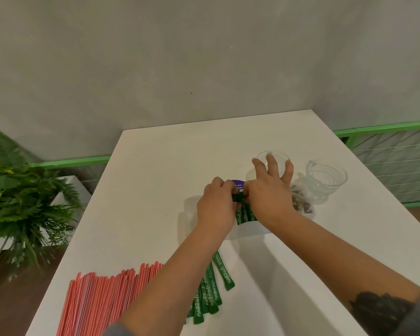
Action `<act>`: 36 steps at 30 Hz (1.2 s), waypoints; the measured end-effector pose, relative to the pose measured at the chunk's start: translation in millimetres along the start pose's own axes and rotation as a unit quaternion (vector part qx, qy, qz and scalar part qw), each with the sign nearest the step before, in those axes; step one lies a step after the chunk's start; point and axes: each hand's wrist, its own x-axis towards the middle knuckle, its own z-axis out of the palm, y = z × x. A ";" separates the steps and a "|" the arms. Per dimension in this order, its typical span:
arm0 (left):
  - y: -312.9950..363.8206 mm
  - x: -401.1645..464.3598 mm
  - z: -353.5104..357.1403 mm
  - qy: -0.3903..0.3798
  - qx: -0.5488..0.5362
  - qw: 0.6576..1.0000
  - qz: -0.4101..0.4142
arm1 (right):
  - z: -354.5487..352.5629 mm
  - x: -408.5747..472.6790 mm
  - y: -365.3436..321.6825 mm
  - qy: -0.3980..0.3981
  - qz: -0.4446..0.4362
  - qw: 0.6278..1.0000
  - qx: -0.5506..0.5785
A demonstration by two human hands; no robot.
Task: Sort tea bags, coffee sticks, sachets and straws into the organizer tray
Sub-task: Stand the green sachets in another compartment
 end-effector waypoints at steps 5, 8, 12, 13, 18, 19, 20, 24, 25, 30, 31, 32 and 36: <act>0.9 -2.5 -0.2 0.017 -0.018 1.000 0.005 | 2.8 0.3 0.6 0.014 0.002 1.000 -0.001; 2.4 -4.4 -3.5 0.028 -0.035 0.999 0.004 | 4.7 -0.6 0.3 0.038 0.008 0.999 0.006; 0.6 -10.2 -10.9 0.045 -0.057 0.997 0.000 | 5.5 -4.0 -2.9 0.069 0.019 0.997 0.025; -0.6 -13.0 -13.6 0.048 -0.063 0.997 -0.001 | 4.2 -5.8 -4.4 0.082 0.018 0.996 0.027; -9.9 -31.9 -28.5 0.046 -0.074 0.996 -0.027 | -1.8 -25.0 -14.7 0.196 0.006 0.977 0.085; -12.3 -36.5 -31.0 0.044 -0.076 0.996 -0.034 | -2.9 -30.5 -17.1 0.214 -0.001 0.971 0.106; -14.6 -41.4 -33.2 0.042 -0.078 0.995 -0.039 | -4.3 -36.5 -20.0 0.226 -0.008 0.966 0.126; -25.4 -63.4 -38.2 0.038 -0.088 0.994 -0.050 | -5.7 -60.7 -33.2 0.184 -0.034 0.964 0.191; -28.3 -69.0 -39.1 0.036 -0.091 0.994 -0.054 | -6.8 -66.7 -36.9 0.157 -0.041 0.964 0.212; -39.4 -93.5 -42.7 0.021 -0.100 0.992 -0.075 | 3.1 -87.7 -55.6 0.028 -0.024 0.956 0.290; -41.5 -98.2 -42.7 0.016 -0.102 0.991 -0.080 | 6.7 -89.6 -59.3 0.002 -0.013 0.958 0.287; -43.6 -102.8 -42.8 0.014 -0.105 0.991 -0.083 | 10.6 -90.9 -63.0 -0.021 -0.003 0.959 0.281; -50.5 -117.8 -41.6 0.004 -0.108 0.990 -0.093 | 26.1 -93.4 -75.6 -0.075 0.020 0.965 0.249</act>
